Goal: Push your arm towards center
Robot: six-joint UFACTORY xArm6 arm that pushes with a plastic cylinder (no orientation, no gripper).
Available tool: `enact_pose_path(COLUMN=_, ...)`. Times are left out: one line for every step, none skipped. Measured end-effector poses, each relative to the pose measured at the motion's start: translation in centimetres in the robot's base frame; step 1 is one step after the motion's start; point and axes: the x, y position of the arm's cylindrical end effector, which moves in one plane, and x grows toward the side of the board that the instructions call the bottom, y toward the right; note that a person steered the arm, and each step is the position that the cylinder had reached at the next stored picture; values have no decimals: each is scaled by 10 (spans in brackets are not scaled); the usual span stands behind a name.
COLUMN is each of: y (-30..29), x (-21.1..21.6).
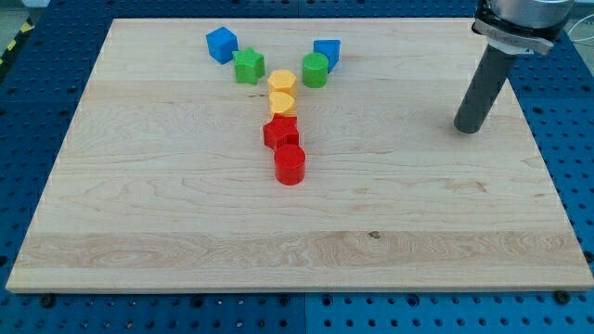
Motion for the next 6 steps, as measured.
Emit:
enact_pose_path(y=-55, x=5)
enact_pose_path(y=-71, x=5)
enact_pose_path(y=-98, x=-1)
enact_pose_path(y=-124, x=-3)
enact_pose_path(y=-135, x=-5)
enact_pose_path(y=-156, x=-13)
